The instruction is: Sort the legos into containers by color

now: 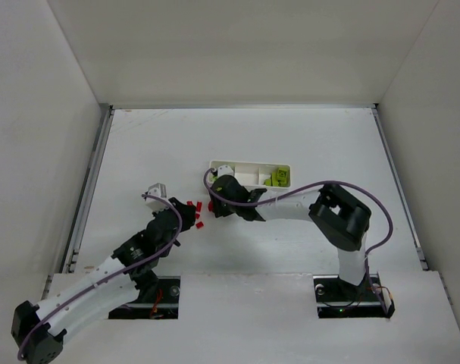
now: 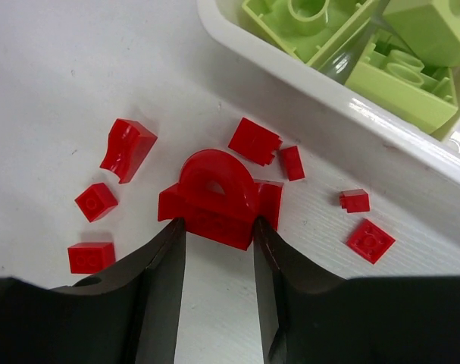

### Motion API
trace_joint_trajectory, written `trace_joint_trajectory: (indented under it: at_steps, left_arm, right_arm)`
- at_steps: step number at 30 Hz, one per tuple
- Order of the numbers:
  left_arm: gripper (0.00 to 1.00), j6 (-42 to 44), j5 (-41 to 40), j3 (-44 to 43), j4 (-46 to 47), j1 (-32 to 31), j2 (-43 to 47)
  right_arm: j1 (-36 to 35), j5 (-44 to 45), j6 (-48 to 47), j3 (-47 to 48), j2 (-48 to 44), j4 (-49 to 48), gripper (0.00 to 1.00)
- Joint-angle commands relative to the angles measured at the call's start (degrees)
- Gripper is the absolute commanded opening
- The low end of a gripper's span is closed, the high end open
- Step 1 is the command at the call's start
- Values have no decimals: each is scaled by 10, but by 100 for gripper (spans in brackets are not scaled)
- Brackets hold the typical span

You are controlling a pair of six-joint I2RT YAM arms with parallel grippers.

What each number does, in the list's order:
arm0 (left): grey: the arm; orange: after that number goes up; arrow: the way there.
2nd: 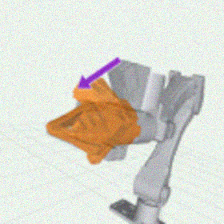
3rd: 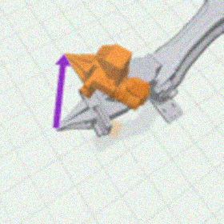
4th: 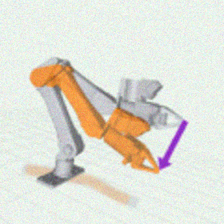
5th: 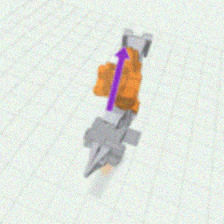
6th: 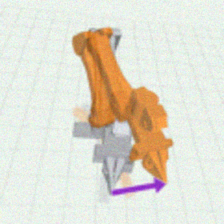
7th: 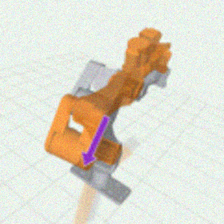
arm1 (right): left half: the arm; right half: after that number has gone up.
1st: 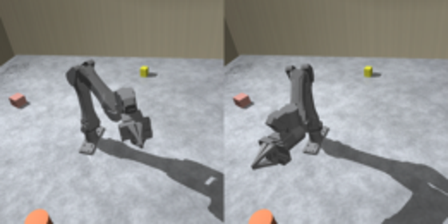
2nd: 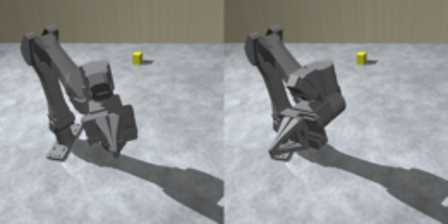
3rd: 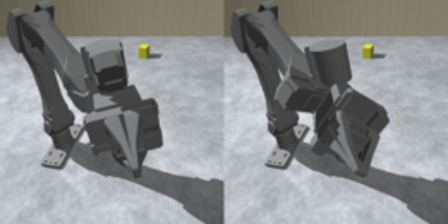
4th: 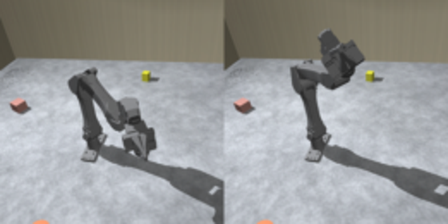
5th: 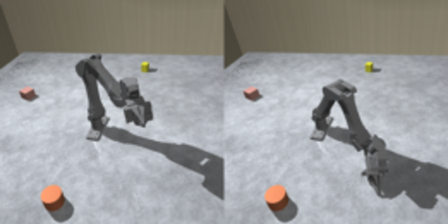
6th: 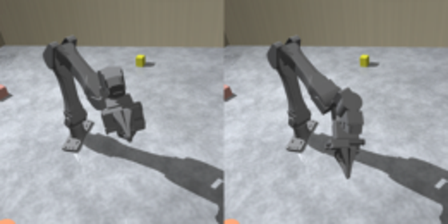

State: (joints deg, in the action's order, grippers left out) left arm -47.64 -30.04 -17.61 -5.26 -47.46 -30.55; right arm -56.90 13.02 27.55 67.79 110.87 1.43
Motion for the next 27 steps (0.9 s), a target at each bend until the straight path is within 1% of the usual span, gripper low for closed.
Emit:
trace_joint_trajectory:
  at_steps: [1, 5, 12, 16, 21, 27]
  left_arm:
    - [14, 5, 2, -10, 25, 15, 2]
    - [14, 6, 18, -10, 48, 22, -20]
    - [14, 11, 34, -17, 87, 25, -58]
    - [14, 14, 36, -25, 103, 25, -65]
    - [14, 18, 37, -37, 113, 17, -79]
    - [15, 15, 39, -38, 128, 11, -98]
  right_arm:
    - [-12, 11, -3, 16, -4, 6, 37]
    - [-22, 22, 4, -12, -35, 1, 33]
    - [-34, 45, 23, -70, -114, -12, 33]
    - [-34, 47, 29, -96, -158, -20, 33]
    - [9, 47, 23, -112, -200, -22, 34]
    - [84, 40, 13, -108, -211, -34, 34]
